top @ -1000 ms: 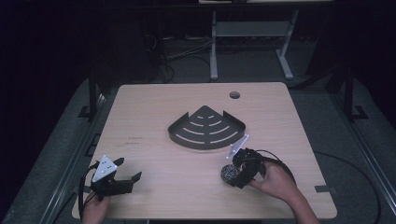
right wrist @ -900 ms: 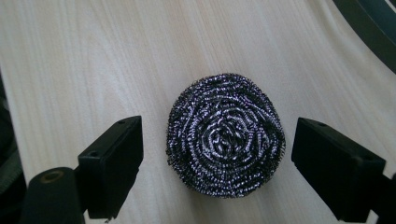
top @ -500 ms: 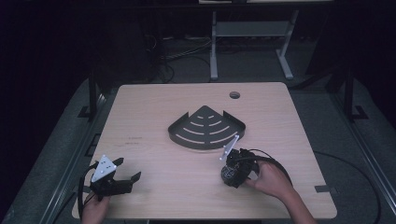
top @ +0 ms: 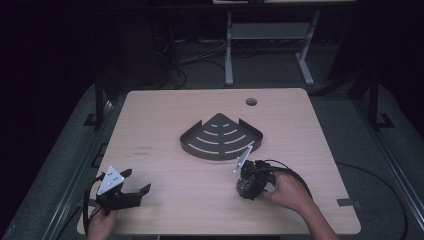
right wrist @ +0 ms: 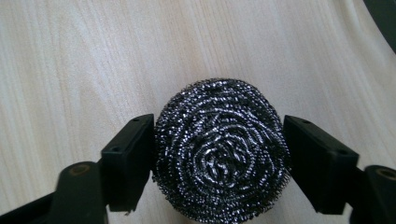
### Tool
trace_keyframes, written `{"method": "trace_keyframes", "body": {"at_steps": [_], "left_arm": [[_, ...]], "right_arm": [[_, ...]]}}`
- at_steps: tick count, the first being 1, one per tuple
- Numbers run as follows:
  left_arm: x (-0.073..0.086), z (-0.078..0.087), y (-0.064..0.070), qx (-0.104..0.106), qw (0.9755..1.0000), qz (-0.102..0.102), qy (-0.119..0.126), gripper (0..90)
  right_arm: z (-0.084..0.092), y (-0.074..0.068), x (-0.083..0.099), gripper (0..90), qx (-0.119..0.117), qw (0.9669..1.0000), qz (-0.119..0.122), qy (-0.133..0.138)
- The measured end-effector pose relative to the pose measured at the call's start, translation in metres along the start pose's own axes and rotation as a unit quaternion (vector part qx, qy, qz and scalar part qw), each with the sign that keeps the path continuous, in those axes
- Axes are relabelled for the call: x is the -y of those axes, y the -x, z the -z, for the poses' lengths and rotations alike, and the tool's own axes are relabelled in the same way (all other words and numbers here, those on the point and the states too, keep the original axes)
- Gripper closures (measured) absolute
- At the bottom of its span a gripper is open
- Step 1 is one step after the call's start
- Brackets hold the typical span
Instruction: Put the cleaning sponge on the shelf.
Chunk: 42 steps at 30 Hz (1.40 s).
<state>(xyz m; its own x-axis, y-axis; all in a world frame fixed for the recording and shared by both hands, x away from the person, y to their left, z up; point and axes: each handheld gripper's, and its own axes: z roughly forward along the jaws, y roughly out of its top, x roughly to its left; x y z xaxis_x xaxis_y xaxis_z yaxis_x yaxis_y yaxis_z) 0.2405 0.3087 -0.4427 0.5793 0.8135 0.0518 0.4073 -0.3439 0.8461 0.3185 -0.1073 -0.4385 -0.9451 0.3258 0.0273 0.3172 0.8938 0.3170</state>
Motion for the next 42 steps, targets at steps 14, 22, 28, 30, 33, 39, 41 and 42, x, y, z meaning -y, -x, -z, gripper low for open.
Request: {"method": "trace_keyframes", "body": {"at_steps": [14,22,28,30,33,39,41,42], "left_arm": [[0.001,0.000,-0.001,0.001,1.0000,0.004,0.000,13.7],[0.001,0.002,-0.002,0.000,1.0000,0.005,-0.001,13.7],[0.000,0.001,-0.001,0.001,1.0000,0.003,0.000,13.7],[0.000,0.001,0.000,0.002,1.0000,0.003,0.000,13.7],[0.000,0.000,0.000,0.003,1.0000,0.002,-0.001,13.7],[0.001,0.001,-0.001,0.003,1.0000,0.004,0.000,13.7],[0.001,0.001,-0.001,0.003,1.0000,0.004,-0.001,13.7],[0.001,0.001,-0.001,0.003,1.0000,0.004,-0.001,13.7]], "right_arm": [[0.001,0.000,-0.003,32.9,0.001,0.9999,0.010,-0.014],[0.007,0.001,-0.015,33.3,0.000,0.9994,0.025,-0.024],[0.013,0.005,-0.025,33.2,-0.007,0.9991,0.032,-0.026],[0.016,0.007,-0.027,33.2,-0.014,0.9992,0.031,-0.020],[0.017,0.008,-0.030,33.2,-0.016,0.9991,0.033,-0.022],[0.022,0.012,-0.038,33.2,-0.021,0.9987,0.040,-0.024],[0.023,0.013,-0.041,33.2,-0.019,0.9986,0.042,-0.027],[0.024,0.014,-0.042,33.2,-0.020,0.9986,0.042,-0.027]]}}
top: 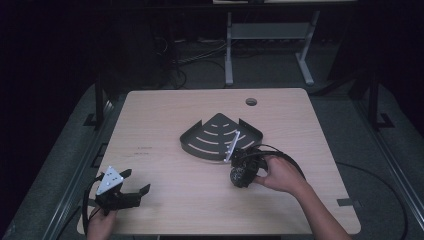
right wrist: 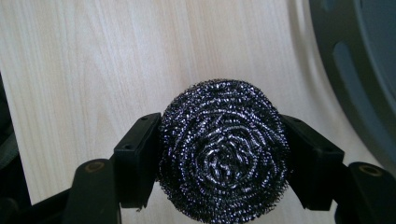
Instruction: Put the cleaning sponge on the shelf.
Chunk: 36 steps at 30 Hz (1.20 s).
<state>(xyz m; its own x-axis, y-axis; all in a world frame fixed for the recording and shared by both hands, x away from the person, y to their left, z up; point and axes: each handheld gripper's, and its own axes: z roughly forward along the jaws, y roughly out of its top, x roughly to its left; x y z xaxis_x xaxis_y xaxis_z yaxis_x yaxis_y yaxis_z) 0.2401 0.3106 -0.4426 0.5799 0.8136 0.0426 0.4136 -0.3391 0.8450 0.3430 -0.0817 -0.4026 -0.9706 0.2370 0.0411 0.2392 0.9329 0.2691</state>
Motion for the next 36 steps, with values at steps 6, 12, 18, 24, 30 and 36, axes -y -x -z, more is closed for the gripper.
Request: {"method": "trace_keyframes", "body": {"at_steps": [6,12,18,24,30,36], "left_arm": [[0.000,0.000,0.000,0.000,1.0000,0.000,0.001,13.7],[-0.001,0.000,0.000,0.002,1.0000,0.004,0.005,13.7],[0.000,0.000,-0.001,0.002,1.0000,0.006,0.004,13.7],[0.000,0.000,-0.001,0.002,1.0000,0.004,0.003,13.7],[0.000,0.000,-0.001,0.003,1.0000,0.003,0.003,13.7],[0.000,0.000,-0.001,0.002,1.0000,0.007,0.005,13.7]], "right_arm": [[0.006,0.005,-0.009,33.2,0.003,1.0000,0.005,-0.001],[0.009,0.011,-0.015,33.2,0.004,0.9999,0.008,-0.007],[0.012,0.018,-0.021,33.1,0.004,0.9999,0.007,-0.007],[0.016,0.025,-0.027,33.1,-0.003,1.0000,0.005,-0.001],[0.019,0.030,-0.036,33.1,0.003,0.9999,0.009,-0.008],[0.021,0.040,-0.042,33.1,0.003,0.9999,0.004,-0.010]]}}
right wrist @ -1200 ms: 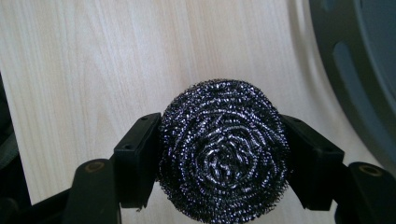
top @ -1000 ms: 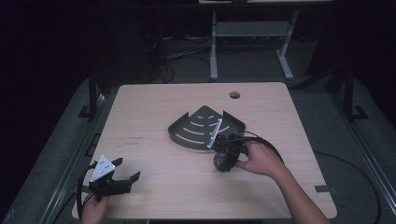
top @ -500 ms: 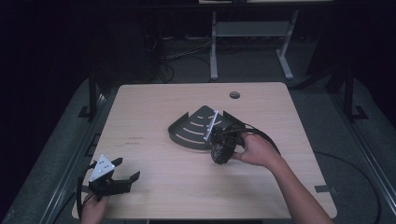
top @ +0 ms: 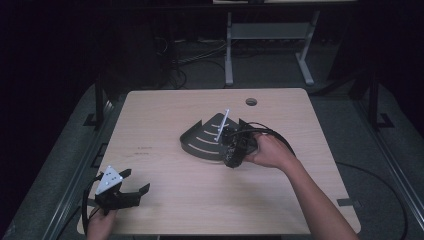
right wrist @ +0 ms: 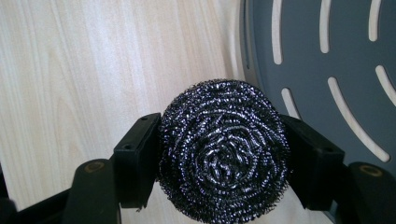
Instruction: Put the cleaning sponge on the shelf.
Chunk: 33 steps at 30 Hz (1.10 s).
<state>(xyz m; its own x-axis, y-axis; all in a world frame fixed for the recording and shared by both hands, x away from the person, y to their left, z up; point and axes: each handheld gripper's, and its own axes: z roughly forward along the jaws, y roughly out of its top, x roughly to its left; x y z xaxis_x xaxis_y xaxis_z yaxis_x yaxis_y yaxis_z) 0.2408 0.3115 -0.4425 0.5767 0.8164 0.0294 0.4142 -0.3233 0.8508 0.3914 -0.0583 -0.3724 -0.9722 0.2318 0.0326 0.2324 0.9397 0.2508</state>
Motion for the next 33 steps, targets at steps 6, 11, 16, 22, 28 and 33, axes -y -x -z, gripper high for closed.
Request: {"method": "trace_keyframes", "body": {"at_steps": [6,11,16,22,28,33], "left_arm": [[0.000,0.000,0.001,0.000,1.0000,-0.001,0.000,13.7],[-0.001,0.000,0.001,0.001,1.0000,-0.003,-0.001,13.7],[0.000,0.000,0.000,0.001,1.0000,-0.002,-0.001,13.7],[0.000,0.000,0.000,0.001,1.0000,-0.002,0.000,13.7],[0.000,0.000,0.000,0.000,1.0000,-0.002,0.000,13.7],[0.000,-0.001,0.000,0.002,1.0000,-0.002,-0.004,13.7]], "right_arm": [[-0.001,0.007,-0.004,33.1,-0.001,1.0000,-0.001,-0.003],[-0.001,0.013,-0.009,33.1,0.000,1.0000,-0.003,-0.007],[-0.001,0.018,-0.014,33.1,-0.004,1.0000,-0.007,-0.002],[-0.003,0.027,-0.016,33.1,0.000,0.9999,-0.014,-0.006],[-0.003,0.036,-0.019,33.1,0.003,0.9998,-0.020,-0.006],[-0.005,0.043,-0.020,33.0,-0.004,0.9996,-0.028,0.004]]}}
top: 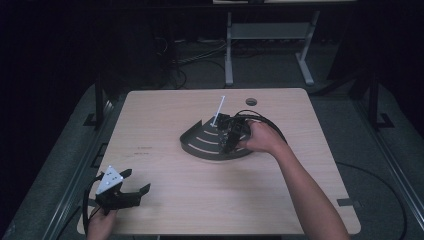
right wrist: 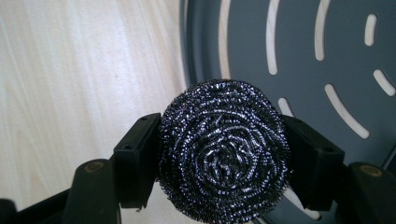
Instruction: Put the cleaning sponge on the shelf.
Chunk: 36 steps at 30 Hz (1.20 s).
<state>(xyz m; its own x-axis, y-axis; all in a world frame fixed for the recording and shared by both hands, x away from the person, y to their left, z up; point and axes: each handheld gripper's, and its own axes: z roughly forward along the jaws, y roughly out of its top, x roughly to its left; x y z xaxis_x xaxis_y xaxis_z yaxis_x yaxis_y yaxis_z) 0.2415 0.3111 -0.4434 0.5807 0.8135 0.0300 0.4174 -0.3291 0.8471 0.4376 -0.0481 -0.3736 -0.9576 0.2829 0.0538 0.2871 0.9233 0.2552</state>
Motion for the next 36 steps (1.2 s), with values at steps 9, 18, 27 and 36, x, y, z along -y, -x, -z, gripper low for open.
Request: {"method": "trace_keyframes", "body": {"at_steps": [9,18,27,36], "left_arm": [[0.000,0.000,0.000,0.000,1.0000,0.000,0.001,13.7],[0.000,0.000,0.000,0.000,1.0000,0.001,0.002,13.7],[-0.001,0.000,0.000,0.001,1.0000,0.004,0.005,13.7],[-0.001,0.000,0.000,0.003,1.0000,0.004,0.007,13.7]], "right_arm": [[-0.008,0.013,0.001,33.1,-0.005,0.9999,-0.014,0.007],[-0.014,0.025,-0.001,33.0,-0.001,0.9997,-0.025,0.003],[-0.017,0.036,-0.004,33.0,0.005,0.9993,-0.038,-0.002],[-0.026,0.038,-0.006,33.0,0.004,0.9992,-0.039,-0.008]]}}
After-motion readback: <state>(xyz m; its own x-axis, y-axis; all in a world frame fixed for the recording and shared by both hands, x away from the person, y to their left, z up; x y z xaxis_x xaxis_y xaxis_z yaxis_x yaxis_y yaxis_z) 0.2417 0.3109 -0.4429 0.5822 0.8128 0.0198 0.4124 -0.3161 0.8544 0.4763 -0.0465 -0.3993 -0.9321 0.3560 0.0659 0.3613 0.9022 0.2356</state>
